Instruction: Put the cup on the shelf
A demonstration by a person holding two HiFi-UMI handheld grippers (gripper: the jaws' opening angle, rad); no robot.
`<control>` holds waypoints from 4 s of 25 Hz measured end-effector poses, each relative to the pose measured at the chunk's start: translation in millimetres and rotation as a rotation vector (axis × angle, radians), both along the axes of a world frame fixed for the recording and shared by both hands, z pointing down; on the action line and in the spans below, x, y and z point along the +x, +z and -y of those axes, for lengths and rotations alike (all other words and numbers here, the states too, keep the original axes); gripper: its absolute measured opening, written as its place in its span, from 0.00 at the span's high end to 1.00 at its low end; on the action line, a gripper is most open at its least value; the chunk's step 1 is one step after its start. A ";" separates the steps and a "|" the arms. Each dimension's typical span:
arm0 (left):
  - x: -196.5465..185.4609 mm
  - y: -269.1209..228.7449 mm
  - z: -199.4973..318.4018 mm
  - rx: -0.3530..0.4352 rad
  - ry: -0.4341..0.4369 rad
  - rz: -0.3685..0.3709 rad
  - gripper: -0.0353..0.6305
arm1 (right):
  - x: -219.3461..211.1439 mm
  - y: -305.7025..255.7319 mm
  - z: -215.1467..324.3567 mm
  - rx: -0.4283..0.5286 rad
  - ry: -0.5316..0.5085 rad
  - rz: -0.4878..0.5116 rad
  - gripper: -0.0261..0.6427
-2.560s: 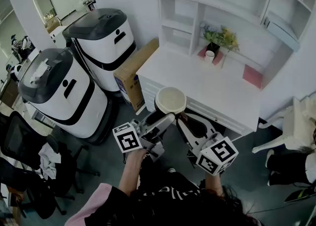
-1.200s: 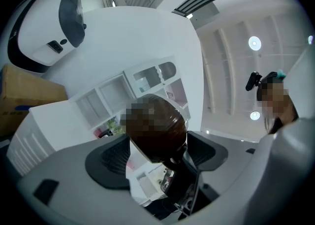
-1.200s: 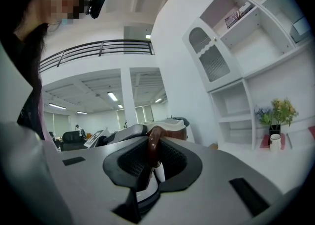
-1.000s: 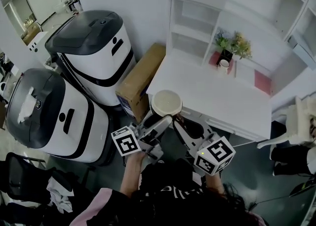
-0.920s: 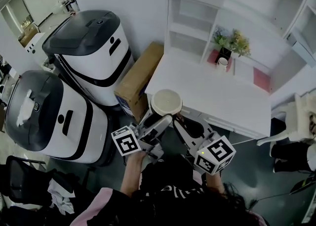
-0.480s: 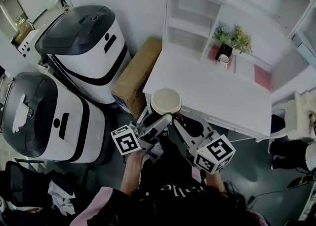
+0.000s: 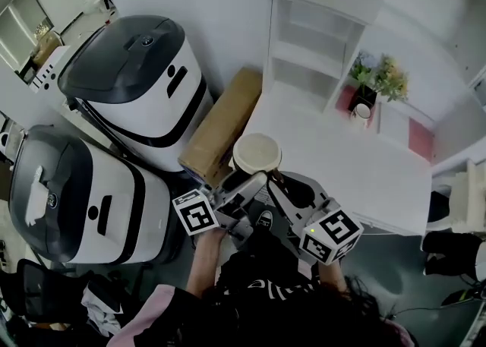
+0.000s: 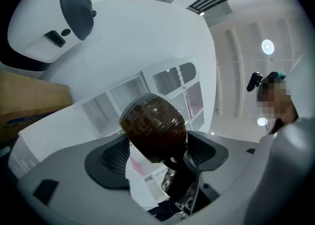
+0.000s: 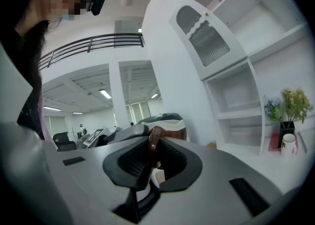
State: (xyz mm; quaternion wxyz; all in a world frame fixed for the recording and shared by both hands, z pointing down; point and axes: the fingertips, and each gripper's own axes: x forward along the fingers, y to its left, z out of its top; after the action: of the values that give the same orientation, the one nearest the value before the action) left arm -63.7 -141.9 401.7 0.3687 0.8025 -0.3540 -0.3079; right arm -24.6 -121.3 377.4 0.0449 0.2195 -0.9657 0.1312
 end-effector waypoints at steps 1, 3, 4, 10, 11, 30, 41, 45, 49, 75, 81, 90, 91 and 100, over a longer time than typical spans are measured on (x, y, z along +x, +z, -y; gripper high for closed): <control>-0.1 -1.4 12.6 -0.001 0.003 -0.001 0.41 | -0.2 -1.6 12.6 0.003 0.003 -0.001 0.84; 0.8 -3.7 37.4 -0.003 0.013 -0.003 0.41 | 0.5 -3.6 37.2 0.003 0.017 -0.001 0.84; 1.7 -4.3 48.9 -0.005 0.021 -0.003 0.41 | 1.1 -3.9 48.3 0.000 0.028 0.001 0.84; 15.9 -3.9 111.7 -0.021 0.083 0.006 0.41 | 13.4 -3.8 109.0 -0.011 0.085 0.008 0.84; 18.6 -3.7 121.3 -0.023 0.090 0.006 0.41 | 16.1 -3.1 118.6 -0.013 0.094 0.009 0.84; 19.4 -1.6 233.8 -0.035 0.193 -0.013 0.41 | 13.0 -1.4 228.1 -0.019 0.214 -0.001 0.84; 19.9 -9.0 279.6 -0.035 0.351 -0.011 0.41 | 9.3 -5.8 269.7 -0.046 0.400 0.021 0.84; 20.3 -6.3 294.6 -0.047 0.408 -0.010 0.41 | 7.9 -2.8 283.6 -0.064 0.470 0.035 0.84; 25.6 -5.4 309.9 -0.042 0.471 -0.048 0.41 | 9.2 0.0 299.6 -0.067 0.524 0.033 0.84; 39.6 26.2 394.7 -0.150 0.538 -0.109 0.40 | 20.5 28.2 386.3 -0.091 0.704 0.029 0.84; 28.6 26.9 399.0 -0.118 0.485 -0.076 0.40 | 16.7 30.2 393.2 -0.055 0.703 -0.009 0.84; 6.5 22.5 381.9 -0.056 0.444 -0.022 0.41 | 26.2 35.6 421.8 -0.002 0.719 -0.067 0.84; 3.9 21.7 379.1 -0.052 0.439 -0.022 0.41 | 26.4 36.6 425.1 0.001 0.720 -0.073 0.84; -6.0 36.9 337.6 -0.030 0.432 0.116 0.41 | 24.5 56.7 456.6 0.011 0.711 -0.188 0.84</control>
State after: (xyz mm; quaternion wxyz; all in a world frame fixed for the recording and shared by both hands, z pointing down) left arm -69.7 -479.5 438.6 0.4167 0.8705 -0.1992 -0.1699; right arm -0.1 -577.8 434.1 0.0837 0.5527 -0.8215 0.1128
